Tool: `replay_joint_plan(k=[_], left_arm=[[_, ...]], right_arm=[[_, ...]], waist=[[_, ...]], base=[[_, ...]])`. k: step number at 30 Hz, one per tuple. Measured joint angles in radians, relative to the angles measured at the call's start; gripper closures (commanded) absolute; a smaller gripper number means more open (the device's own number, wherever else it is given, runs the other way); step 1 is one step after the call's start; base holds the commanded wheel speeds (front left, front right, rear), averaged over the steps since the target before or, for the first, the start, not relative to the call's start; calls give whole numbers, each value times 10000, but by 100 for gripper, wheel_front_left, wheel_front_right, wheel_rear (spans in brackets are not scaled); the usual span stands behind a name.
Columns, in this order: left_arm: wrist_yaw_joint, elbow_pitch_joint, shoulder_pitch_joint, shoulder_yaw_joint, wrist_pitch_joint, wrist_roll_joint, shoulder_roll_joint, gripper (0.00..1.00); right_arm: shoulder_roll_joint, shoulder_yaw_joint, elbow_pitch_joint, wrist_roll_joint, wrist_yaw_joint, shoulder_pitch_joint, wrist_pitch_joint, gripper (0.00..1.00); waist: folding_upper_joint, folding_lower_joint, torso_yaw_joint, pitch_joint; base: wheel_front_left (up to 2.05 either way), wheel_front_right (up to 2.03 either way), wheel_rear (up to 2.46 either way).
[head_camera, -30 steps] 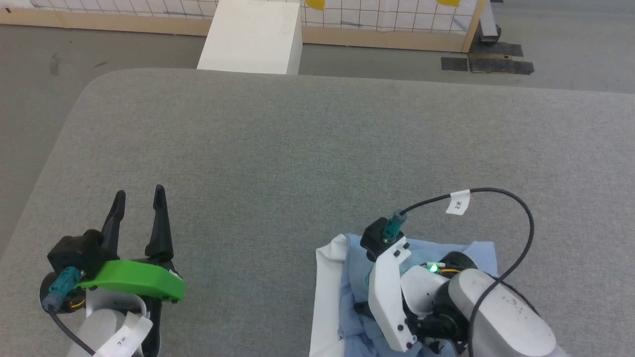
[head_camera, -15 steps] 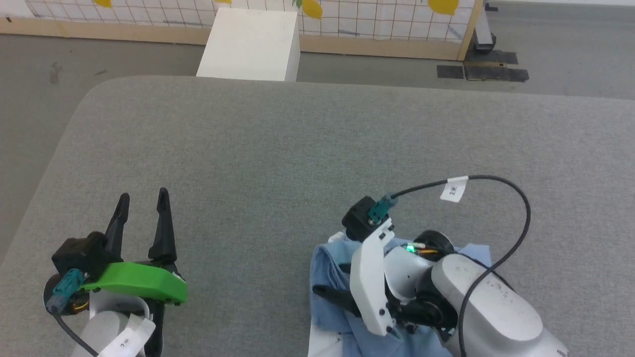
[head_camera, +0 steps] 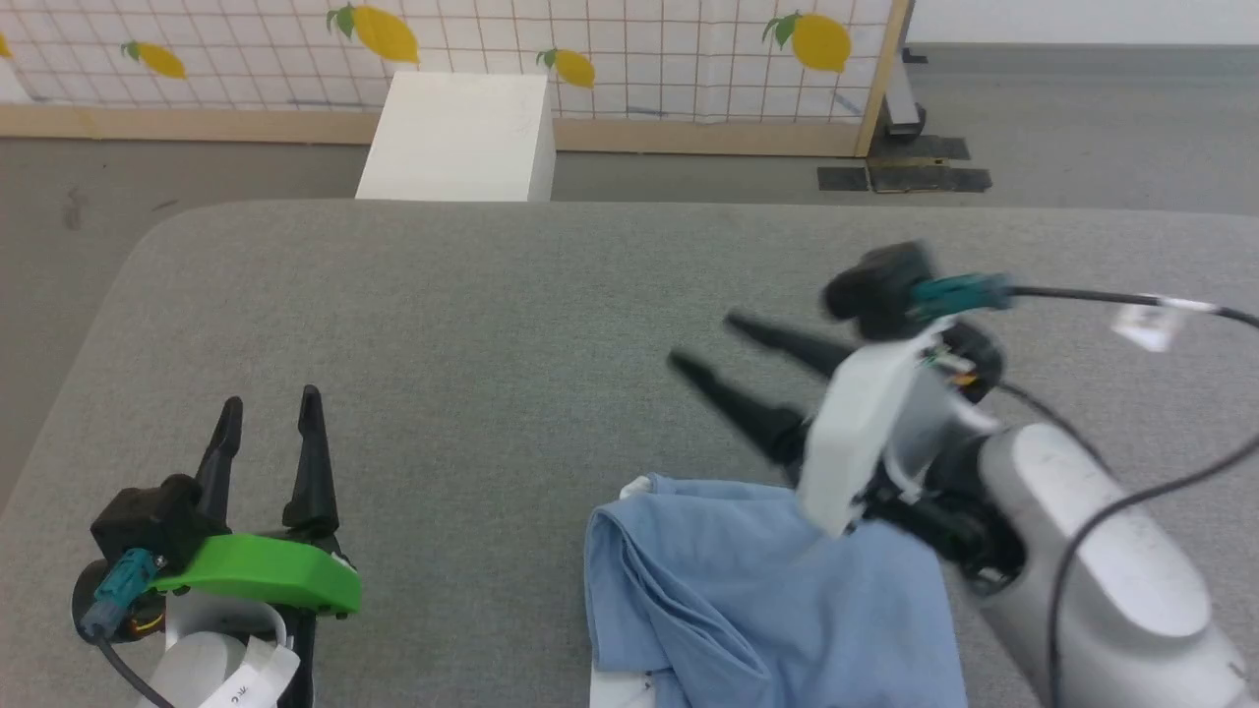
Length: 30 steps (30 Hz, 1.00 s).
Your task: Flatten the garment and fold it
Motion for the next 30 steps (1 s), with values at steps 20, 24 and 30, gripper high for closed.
replay_joint_plan(k=[20, 24, 30], left_arm=[[240, -282, 244, 44, 0, 675, -113, 0], [263, -167, 248, -82, 13, 761, -111, 0], [313, -81, 250, -236, 134, 844, -138, 0]], right_arm=[[635, -5735, -539, -3317, -2, 2848, -6125, 0], [986, -6535, -711, -4023, -2, 3706, -6571, 0], [1386, -7166, -727, -4506, -2, 4664, -6799, 0]], waist=[[0, 0, -365, -260], [0, 0, -318, -251], [0, 0, -258, -204]], base=[[0, 0, 0], [0, 0, 0], [0, 0, 0]])
